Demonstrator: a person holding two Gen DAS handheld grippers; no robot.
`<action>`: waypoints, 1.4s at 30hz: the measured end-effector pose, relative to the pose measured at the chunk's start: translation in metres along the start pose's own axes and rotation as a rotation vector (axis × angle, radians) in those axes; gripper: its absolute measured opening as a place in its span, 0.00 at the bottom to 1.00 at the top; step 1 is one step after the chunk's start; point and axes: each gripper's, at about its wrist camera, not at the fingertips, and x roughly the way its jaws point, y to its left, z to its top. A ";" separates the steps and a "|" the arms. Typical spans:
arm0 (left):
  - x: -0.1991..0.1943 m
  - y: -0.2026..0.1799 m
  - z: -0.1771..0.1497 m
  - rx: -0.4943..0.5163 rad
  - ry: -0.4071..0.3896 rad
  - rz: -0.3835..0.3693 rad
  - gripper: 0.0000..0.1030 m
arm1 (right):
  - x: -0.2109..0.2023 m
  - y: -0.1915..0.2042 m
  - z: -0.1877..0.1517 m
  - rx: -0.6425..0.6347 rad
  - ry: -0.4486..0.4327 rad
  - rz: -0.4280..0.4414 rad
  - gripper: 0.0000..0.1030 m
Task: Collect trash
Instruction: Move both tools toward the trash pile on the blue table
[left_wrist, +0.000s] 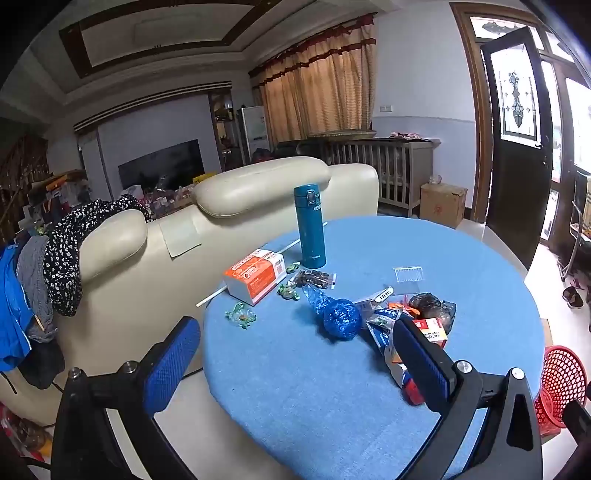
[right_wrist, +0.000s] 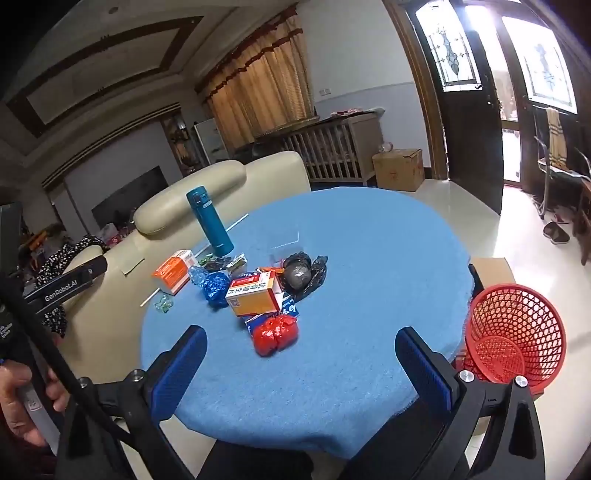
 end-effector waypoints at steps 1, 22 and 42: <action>0.000 0.000 0.000 0.000 0.002 -0.001 1.00 | 0.001 0.000 0.000 -0.001 0.003 0.007 1.00; -0.001 -0.002 -0.008 0.019 0.013 -0.019 1.00 | 0.010 0.019 0.003 -0.151 0.092 0.027 1.00; 0.006 -0.005 -0.015 0.036 0.038 -0.025 1.00 | 0.016 0.020 -0.003 -0.132 0.095 0.048 1.00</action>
